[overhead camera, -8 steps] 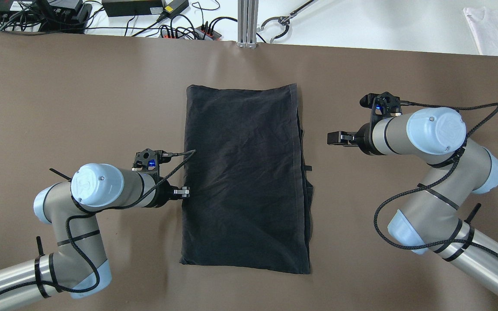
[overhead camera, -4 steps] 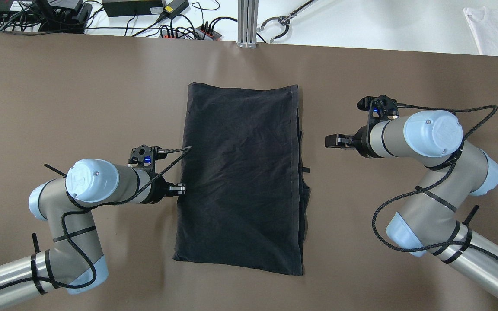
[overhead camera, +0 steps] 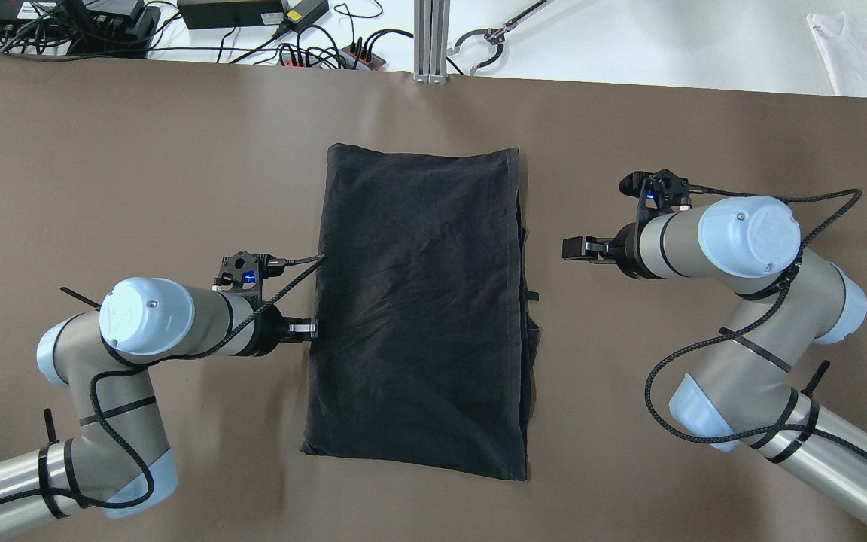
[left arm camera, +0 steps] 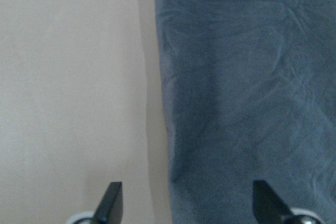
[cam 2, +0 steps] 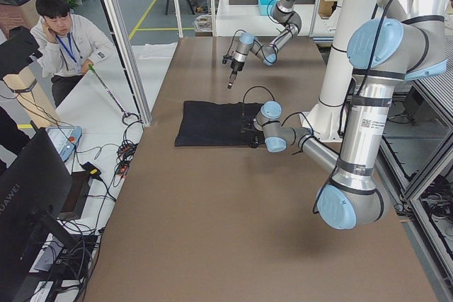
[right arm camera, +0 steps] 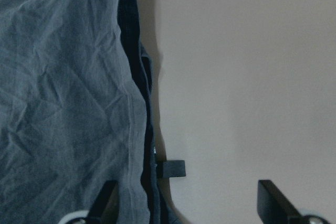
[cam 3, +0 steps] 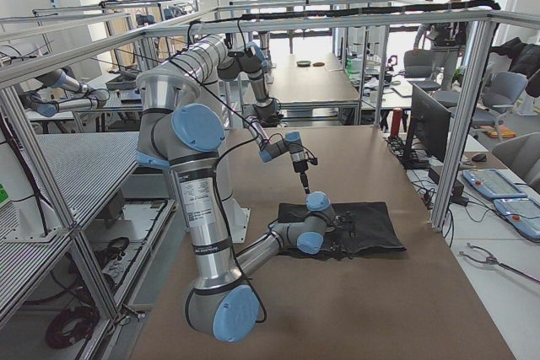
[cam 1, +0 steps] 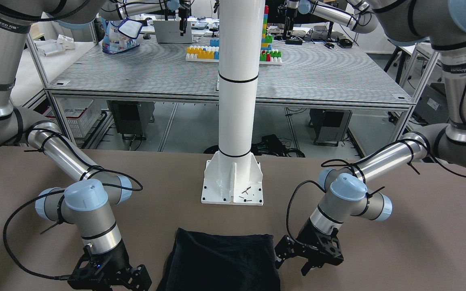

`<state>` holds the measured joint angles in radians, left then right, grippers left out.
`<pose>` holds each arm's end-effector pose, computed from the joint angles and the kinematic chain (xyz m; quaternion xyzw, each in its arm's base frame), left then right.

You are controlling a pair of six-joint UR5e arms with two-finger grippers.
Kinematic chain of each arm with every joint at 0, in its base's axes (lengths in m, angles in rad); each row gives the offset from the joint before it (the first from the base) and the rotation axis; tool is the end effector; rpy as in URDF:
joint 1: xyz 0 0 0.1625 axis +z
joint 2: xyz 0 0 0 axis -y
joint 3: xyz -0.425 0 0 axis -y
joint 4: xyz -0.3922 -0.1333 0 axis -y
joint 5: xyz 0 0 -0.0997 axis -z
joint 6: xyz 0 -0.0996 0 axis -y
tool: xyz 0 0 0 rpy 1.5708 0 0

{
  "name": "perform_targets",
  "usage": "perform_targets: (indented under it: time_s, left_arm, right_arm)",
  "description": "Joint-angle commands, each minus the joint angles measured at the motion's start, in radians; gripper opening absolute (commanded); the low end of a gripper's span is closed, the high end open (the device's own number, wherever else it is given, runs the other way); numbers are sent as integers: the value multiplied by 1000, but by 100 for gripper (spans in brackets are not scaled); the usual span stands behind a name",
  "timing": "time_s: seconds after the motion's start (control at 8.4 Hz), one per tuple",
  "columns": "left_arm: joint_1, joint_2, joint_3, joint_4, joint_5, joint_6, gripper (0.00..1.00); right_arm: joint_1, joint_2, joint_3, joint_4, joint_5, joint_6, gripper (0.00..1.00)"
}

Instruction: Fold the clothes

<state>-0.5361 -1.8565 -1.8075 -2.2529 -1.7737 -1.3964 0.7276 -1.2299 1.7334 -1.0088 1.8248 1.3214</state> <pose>0.4463 -0.3969 0.3164 0.1178 0.5574 -0.0910 0.8168 -0.3897 -0.4920 0.3332 0.1401 -0.4961 0.1399 0.8454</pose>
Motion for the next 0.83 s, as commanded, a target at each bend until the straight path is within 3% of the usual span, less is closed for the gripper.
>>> perform_targets:
  time_s: [0.0,0.12,0.48,0.71]
  left_arm:
    - [101,89,-105,0,121,-173,100]
    - [172,124,-137,0,193,-261,100]
    - [364,165,-176,-2,412,-496,100]
    - [393,136,-161,3,456,-546,100]
  right_arm:
    - [-127,-7,3,76,-135,258,93]
    - [-187,-3,2,81,-215,328,93]
    - [-198,-8,40,79,-223,397,93]
    - [-198,-10,41,81,-225,397,93]
